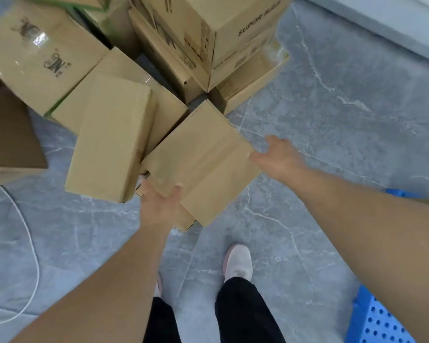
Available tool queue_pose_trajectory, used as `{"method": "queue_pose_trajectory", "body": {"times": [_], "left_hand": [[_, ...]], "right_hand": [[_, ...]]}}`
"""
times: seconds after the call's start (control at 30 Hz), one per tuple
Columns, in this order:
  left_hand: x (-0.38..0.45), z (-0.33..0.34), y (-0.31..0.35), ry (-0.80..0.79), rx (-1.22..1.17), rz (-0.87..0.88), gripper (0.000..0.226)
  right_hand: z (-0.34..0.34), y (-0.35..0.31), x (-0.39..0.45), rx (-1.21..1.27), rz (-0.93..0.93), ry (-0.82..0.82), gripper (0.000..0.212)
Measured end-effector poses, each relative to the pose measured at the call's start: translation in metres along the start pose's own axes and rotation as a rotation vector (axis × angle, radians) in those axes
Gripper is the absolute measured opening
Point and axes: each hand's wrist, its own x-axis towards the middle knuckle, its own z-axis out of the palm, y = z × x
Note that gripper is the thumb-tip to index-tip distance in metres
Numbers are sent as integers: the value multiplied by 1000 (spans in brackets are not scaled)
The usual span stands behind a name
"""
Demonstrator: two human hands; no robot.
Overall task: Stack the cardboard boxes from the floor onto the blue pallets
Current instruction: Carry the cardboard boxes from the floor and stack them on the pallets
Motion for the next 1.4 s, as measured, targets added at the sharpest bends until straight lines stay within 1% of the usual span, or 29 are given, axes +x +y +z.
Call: {"method": "queue_pose_trajectory", "body": {"times": [0.13,0.2,0.27,0.37,0.5,0.6,0.77,0.83,0.97,1.07,1.27,1.33,1.4], "left_hand": [[18,22,-17,5,-46,-79,78],[25,31,-24,-26,-46,-128,81],[28,39,-30,-84,-68,-149,77],[28,47,-37,-139,-123,-129,72],[16,49,-34,-133,-232,-162,62],[-7,47,-27,-138,-229,-132,59],[-55,41,-14,-189,-270,-29,57],[-80,42,-9,-215,-232,47,54],[-129,39,-9,-247,-136,186,60],[-170,36,-18,-250,-79,222,53],[-264,45,-44,-335,27,273,33],[-293,57,-53,-374,32,283,31],[-319,71,-64,-419,36,288,34]], "right_hand": [[16,-2,32,-46,-38,-52,74],[27,-1,43,-75,-47,-77,74],[36,2,51,-43,-56,-122,69],[43,9,53,31,-53,-167,58],[37,25,41,127,-56,-163,44],[23,43,21,223,-26,-143,43],[3,82,-32,384,42,-92,42],[-5,100,-64,451,79,-47,40],[-15,134,-137,563,130,72,37],[-15,160,-196,686,144,115,35],[-8,231,-293,758,223,139,38],[-7,259,-319,765,255,152,39],[-6,289,-343,782,283,163,40]]}}
